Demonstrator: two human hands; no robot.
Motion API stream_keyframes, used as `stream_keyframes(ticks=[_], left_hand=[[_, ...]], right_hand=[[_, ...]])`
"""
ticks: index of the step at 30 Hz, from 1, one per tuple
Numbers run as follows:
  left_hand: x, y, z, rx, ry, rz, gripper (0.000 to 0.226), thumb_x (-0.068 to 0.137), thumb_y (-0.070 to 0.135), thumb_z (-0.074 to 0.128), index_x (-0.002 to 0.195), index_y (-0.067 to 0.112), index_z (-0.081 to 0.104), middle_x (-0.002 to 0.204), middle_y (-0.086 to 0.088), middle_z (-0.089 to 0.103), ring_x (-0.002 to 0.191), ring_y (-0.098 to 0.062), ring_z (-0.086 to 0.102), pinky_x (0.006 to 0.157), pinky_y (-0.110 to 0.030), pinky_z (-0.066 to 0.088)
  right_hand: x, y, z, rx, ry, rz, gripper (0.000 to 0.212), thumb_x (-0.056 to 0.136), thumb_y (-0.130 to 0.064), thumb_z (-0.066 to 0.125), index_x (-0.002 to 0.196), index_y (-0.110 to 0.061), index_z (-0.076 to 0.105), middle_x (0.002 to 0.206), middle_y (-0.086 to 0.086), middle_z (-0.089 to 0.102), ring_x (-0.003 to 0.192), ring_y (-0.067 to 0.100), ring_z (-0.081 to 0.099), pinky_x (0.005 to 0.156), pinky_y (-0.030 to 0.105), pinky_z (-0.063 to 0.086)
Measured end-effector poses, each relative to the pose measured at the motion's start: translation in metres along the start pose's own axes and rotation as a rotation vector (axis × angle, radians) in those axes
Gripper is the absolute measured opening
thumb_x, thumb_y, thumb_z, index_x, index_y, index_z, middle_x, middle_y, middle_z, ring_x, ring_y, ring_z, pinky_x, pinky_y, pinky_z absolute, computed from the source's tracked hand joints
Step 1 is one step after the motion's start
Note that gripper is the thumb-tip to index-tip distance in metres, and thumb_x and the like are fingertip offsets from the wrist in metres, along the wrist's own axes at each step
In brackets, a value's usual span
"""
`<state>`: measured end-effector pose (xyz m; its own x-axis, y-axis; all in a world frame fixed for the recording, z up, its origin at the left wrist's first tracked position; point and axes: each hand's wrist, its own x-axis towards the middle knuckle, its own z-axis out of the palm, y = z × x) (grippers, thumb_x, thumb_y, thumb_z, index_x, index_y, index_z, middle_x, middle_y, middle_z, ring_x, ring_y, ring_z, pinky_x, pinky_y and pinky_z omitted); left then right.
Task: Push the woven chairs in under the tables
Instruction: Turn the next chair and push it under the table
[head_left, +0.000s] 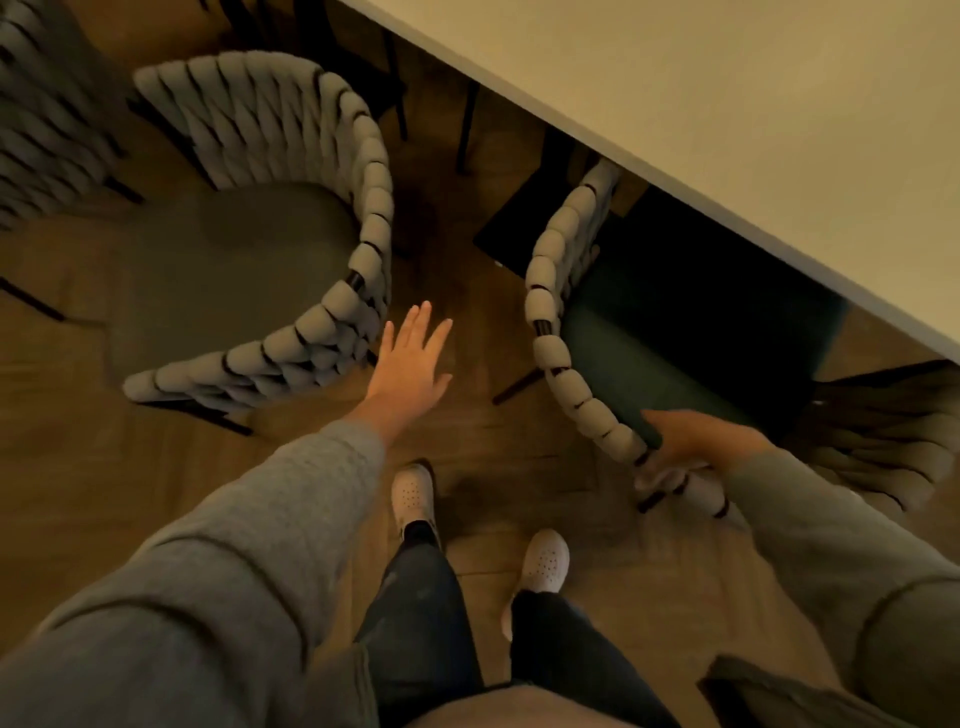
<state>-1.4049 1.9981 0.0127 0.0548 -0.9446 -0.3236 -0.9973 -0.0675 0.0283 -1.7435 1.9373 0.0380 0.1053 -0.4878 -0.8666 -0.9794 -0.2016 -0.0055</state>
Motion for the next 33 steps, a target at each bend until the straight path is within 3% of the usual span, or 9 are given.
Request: stream_keyframes(ticks=[2, 5, 7, 11, 16, 21, 24, 28, 33], left_hand=[[0.003, -0.039, -0.008, -0.045, 0.021, -0.086, 0.079, 0.095, 0.047, 0.050, 0.155, 0.020, 0.006, 0.162, -0.010, -0.006, 0.149, -0.027, -0.005, 0.121, -0.048, 0.005], [0.012, -0.087, -0.021, -0.121, 0.035, -0.194, 0.087, 0.091, 0.050, 0.056, 0.155, 0.019, 0.007, 0.162, -0.011, -0.002, 0.149, -0.028, -0.003, 0.120, -0.049, 0.004], [0.024, -0.113, -0.027, -0.190, 0.025, -0.265, 0.094, 0.087, 0.054, 0.060, 0.154, 0.018, 0.005, 0.162, -0.010, 0.001, 0.149, -0.027, -0.001, 0.120, -0.050, 0.005], [0.053, -0.151, -0.033, -0.388, -0.075, -0.359, 0.111, 0.077, 0.062, 0.067, 0.154, 0.019, 0.000, 0.160, -0.009, 0.016, 0.147, -0.028, 0.013, 0.119, -0.050, 0.016], [0.082, -0.157, -0.032, -0.680, -0.205, -0.437, 0.111, 0.074, 0.055, 0.075, 0.154, 0.026, 0.004, 0.147, -0.012, 0.041, 0.132, -0.033, 0.042, 0.103, -0.045, 0.041], [0.114, -0.156, -0.027, -0.683, -0.222, -0.470, 0.092, 0.084, 0.034, 0.069, 0.154, 0.027, 0.009, 0.133, -0.011, 0.054, 0.116, -0.033, 0.056, 0.091, -0.043, 0.048], [0.123, -0.153, -0.024, -0.659, -0.276, -0.490, 0.084, 0.089, 0.029, 0.060, 0.154, 0.031, 0.007, 0.134, -0.012, 0.053, 0.116, -0.035, 0.055, 0.091, -0.043, 0.048], [0.124, -0.149, -0.022, -0.703, -0.238, -0.511, 0.068, 0.091, 0.026, 0.058, 0.149, 0.031, 0.023, 0.130, -0.011, 0.056, 0.114, -0.033, 0.057, 0.091, -0.043, 0.050], [0.113, -0.150, -0.017, -0.697, -0.232, -0.508, 0.064, 0.091, 0.019, 0.059, 0.147, 0.028, 0.028, 0.124, -0.010, 0.060, 0.111, -0.032, 0.059, 0.086, -0.043, 0.051]], right_hand=[[0.009, -0.061, -0.035, -0.048, 0.139, -0.008, 0.118, 0.063, -0.056, 0.083, 0.154, -0.020, 0.017, 0.146, 0.006, 0.046, 0.129, 0.027, 0.048, 0.103, 0.040, 0.042], [0.023, -0.141, -0.086, -0.064, 0.401, -0.138, 0.110, 0.073, -0.051, 0.078, 0.154, -0.022, 0.010, 0.139, 0.010, 0.049, 0.116, 0.028, 0.056, 0.085, 0.037, 0.049], [0.032, -0.189, -0.118, -0.071, 0.503, -0.274, 0.103, 0.080, -0.047, 0.074, 0.154, -0.026, 0.007, 0.148, 0.009, 0.038, 0.125, 0.029, 0.050, 0.091, 0.039, 0.048], [0.060, -0.269, -0.158, -0.215, 0.600, -0.474, 0.095, 0.084, -0.034, 0.073, 0.154, -0.027, 0.010, 0.157, 0.008, 0.026, 0.141, 0.029, 0.030, 0.113, 0.044, 0.031], [0.101, -0.318, -0.204, -0.575, 0.650, -0.624, 0.092, 0.085, -0.015, 0.071, 0.154, -0.020, 0.011, 0.159, 0.012, 0.017, 0.147, 0.029, 0.015, 0.121, 0.045, 0.015], [0.146, -0.358, -0.271, -0.990, 0.647, -0.742, 0.080, 0.092, -0.006, 0.055, 0.155, -0.019, 0.009, 0.161, 0.013, 0.008, 0.149, 0.030, 0.003, 0.121, 0.049, 0.009], [0.172, -0.374, -0.297, -1.189, 0.583, -0.758, 0.084, 0.089, -0.011, 0.062, 0.155, -0.020, 0.010, 0.160, 0.011, 0.012, 0.149, 0.030, 0.002, 0.120, 0.052, 0.009], [0.204, -0.394, -0.306, -1.355, 0.535, -0.805, 0.072, 0.089, -0.007, 0.061, 0.150, -0.021, 0.026, 0.159, 0.009, 0.021, 0.149, 0.030, 0.004, 0.120, 0.053, 0.005], [0.210, -0.404, -0.304, -1.393, 0.514, -0.895, 0.053, 0.089, -0.011, 0.059, 0.138, -0.022, 0.042, 0.147, 0.005, 0.041, 0.143, 0.028, 0.025, 0.119, 0.051, 0.005]])
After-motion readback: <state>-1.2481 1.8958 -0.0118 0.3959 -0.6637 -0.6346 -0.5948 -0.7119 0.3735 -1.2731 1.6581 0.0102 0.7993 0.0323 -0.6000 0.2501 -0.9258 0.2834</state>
